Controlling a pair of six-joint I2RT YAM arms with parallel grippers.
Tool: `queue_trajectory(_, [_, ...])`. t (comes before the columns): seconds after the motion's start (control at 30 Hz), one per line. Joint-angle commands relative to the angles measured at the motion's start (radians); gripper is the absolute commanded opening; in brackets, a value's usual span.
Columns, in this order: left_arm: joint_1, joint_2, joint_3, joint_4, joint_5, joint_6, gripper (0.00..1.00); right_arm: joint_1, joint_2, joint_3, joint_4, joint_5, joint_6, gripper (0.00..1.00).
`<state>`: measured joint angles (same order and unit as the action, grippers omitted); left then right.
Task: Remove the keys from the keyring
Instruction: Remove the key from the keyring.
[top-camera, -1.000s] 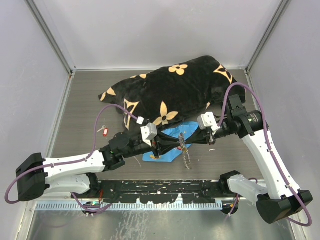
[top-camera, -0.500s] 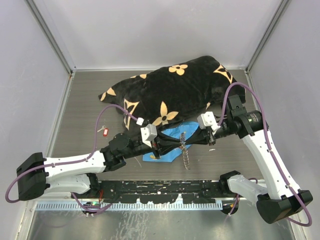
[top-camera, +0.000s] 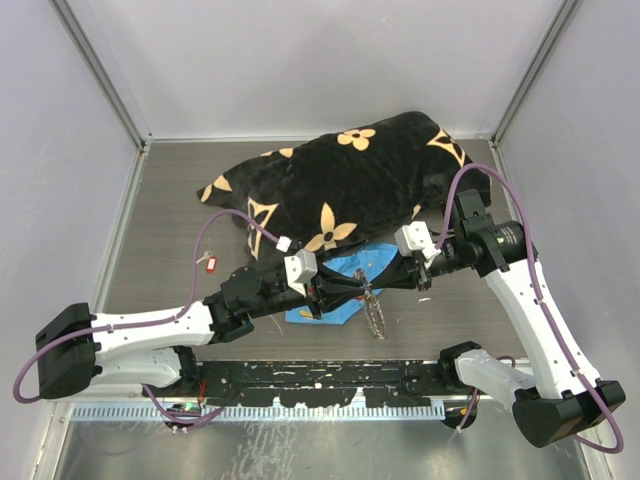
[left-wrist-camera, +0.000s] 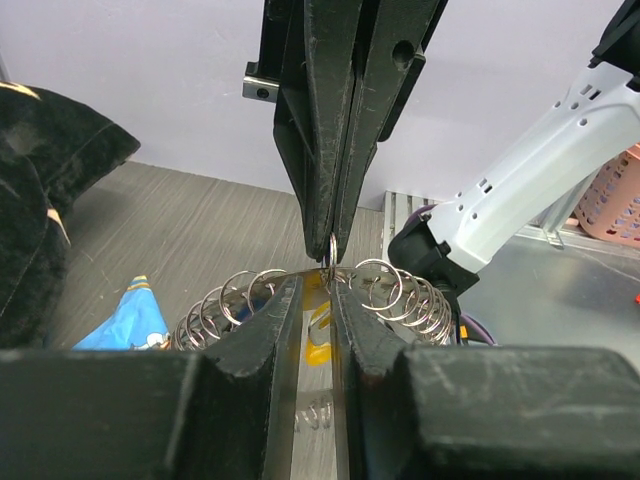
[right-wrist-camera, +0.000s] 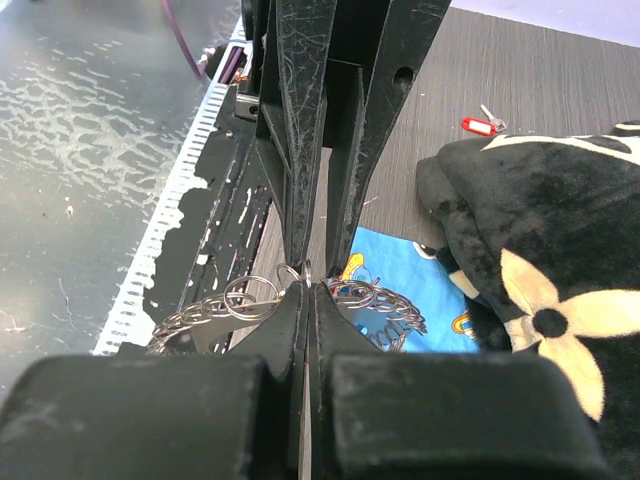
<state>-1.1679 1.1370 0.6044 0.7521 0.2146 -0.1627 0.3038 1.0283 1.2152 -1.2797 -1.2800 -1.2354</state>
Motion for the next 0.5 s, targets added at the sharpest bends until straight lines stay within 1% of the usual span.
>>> queue_trajectory(0.0, [-0.007,0.005,0.056,0.072,0.008,0.016,0.19,-0.005,-0.006,0.022,0.038,-0.073,0.016,0.01])
queue_trajectory(0.47, [-0.01,0.024,0.075,0.073,-0.009,0.007,0.19,-0.005,-0.011,0.005,0.043,-0.084,0.025,0.01])
